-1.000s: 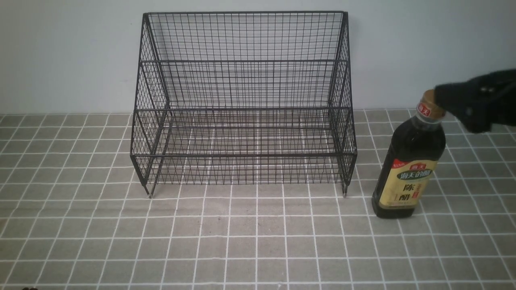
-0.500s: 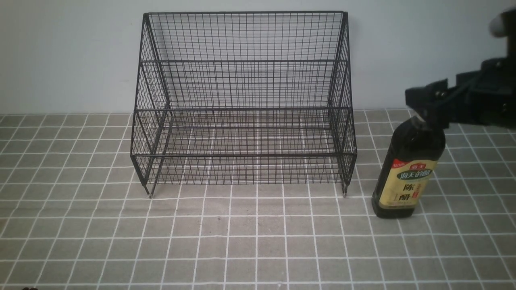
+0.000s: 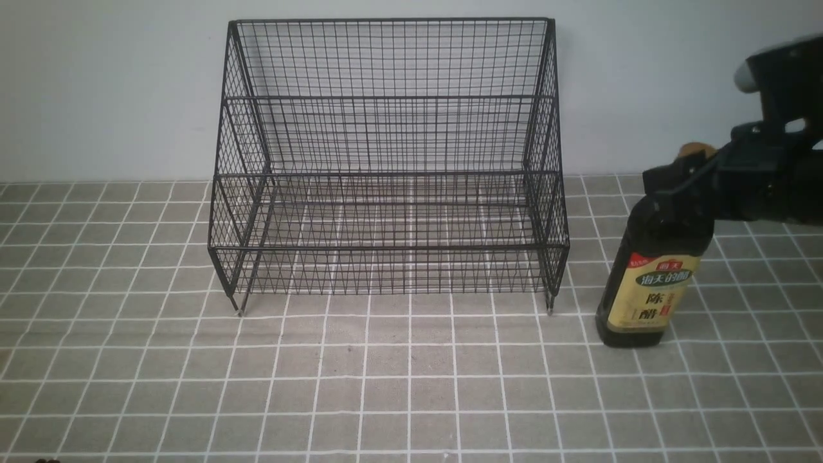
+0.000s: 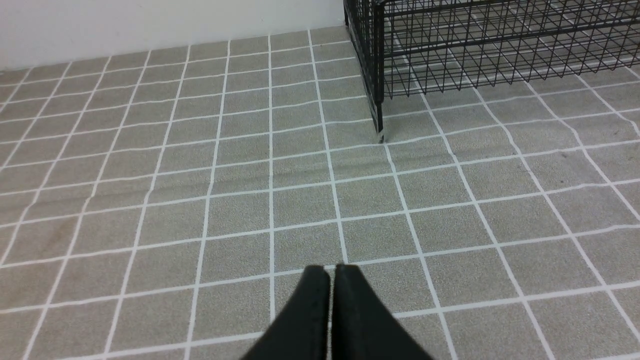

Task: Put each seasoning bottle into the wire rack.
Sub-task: Use the right arm to grab the condiment bottle closest to it, then use the right arm to put the condiment bottle back on the shelf

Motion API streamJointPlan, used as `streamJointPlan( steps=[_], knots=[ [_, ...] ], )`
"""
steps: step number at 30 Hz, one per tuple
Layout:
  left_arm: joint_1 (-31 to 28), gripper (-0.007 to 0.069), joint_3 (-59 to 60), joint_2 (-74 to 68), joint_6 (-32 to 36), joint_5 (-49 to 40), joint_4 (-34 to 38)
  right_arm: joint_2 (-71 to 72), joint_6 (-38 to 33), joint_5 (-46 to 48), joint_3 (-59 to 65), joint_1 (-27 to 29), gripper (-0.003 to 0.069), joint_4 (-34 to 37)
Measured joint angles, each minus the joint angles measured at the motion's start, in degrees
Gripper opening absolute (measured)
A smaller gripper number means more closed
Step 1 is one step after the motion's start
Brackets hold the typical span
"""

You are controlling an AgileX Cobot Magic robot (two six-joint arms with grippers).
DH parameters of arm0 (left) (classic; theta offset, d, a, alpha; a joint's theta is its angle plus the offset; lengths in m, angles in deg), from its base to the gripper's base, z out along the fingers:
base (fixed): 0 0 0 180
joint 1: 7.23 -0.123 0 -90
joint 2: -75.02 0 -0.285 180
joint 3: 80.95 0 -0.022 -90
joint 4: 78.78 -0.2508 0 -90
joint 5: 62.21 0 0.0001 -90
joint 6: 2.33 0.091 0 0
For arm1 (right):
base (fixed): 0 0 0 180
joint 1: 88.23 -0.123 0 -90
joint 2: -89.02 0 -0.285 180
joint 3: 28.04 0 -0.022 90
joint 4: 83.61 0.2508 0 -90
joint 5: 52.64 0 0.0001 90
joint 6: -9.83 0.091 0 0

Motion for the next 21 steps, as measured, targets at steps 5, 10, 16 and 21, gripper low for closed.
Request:
streamJointPlan(
  steps=[5, 10, 16, 21],
  knots=[
    [0.0, -0.0007, 0.0, 0.0, 0.0, 0.0, 0.0, 0.1, -0.2, 5.4, -9.8, 0.0, 0.0318, -1.3],
    [0.0, -0.0007, 0.0, 0.0, 0.0, 0.0, 0.0, 0.1, 0.0, 5.9, -19.4, 0.0, 0.0318, -0.3],
    [0.0, -0.0007, 0.0, 0.0, 0.0, 0.0, 0.0, -1.6, 0.0, 4.9, -29.5, -1.1, 0.0317, 5.3],
    [0.0, -0.0007, 0.0, 0.0, 0.0, 0.0, 0.0, -7.4, -0.1, 2.0, -35.9, -7.5, 0.0317, 8.2]
  ],
)
